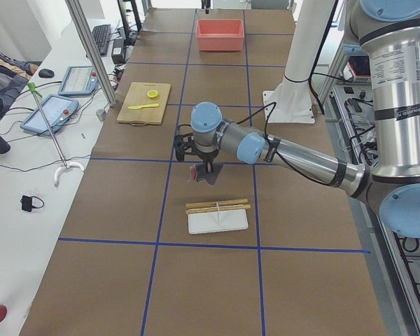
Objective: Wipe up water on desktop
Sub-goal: 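Bring the grey towel toward table center with left gripper while right gripper approaches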
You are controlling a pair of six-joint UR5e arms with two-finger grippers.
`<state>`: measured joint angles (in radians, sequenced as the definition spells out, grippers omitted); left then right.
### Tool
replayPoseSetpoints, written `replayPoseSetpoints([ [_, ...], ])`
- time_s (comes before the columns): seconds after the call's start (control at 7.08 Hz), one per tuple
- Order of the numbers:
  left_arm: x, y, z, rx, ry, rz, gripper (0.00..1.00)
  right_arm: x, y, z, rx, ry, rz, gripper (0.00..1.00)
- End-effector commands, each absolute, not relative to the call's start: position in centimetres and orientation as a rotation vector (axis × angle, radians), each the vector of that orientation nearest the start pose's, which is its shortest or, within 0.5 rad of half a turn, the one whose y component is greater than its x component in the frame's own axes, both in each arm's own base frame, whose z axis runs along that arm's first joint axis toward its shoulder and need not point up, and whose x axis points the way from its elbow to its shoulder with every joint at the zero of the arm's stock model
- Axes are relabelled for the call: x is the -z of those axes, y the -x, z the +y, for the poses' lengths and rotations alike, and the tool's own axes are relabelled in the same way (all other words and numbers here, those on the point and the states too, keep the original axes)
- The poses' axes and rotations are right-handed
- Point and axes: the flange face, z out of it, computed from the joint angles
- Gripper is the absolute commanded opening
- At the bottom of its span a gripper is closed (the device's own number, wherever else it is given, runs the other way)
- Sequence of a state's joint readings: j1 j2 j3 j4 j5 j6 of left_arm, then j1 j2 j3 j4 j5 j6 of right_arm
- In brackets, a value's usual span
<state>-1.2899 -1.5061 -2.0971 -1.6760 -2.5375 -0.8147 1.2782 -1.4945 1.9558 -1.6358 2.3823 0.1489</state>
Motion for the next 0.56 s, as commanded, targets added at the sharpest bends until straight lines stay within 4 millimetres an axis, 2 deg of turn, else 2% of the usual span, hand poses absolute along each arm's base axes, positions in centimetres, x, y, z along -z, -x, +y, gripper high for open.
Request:
replayPoseSetpoints([
  [0.0, -27.4, -16.4, -47.4, 0.334, 0.169, 1.17, 0.0, -33.7, 16.3, -48.9, 0.344, -0.303, -0.838, 1.0],
  [0.14, -23.2, -20.2, -48.0, 0.382, 0.233, 1.189, 0.0, -29.0, 21.5, -48.1, 0.355, -0.344, -0.842, 1.0],
  [0.28, -19.9, -24.3, -48.3, 0.423, 0.24, 1.184, 0.0, -24.8, 26.1, -47.0, 0.384, -0.401, -0.846, 1.0],
  [0.42, -17.1, -28.2, -49.4, 0.466, 0.232, 1.156, 0.0, -22.5, 28.9, -45.0, 0.411, -0.452, -0.838, 1.0],
])
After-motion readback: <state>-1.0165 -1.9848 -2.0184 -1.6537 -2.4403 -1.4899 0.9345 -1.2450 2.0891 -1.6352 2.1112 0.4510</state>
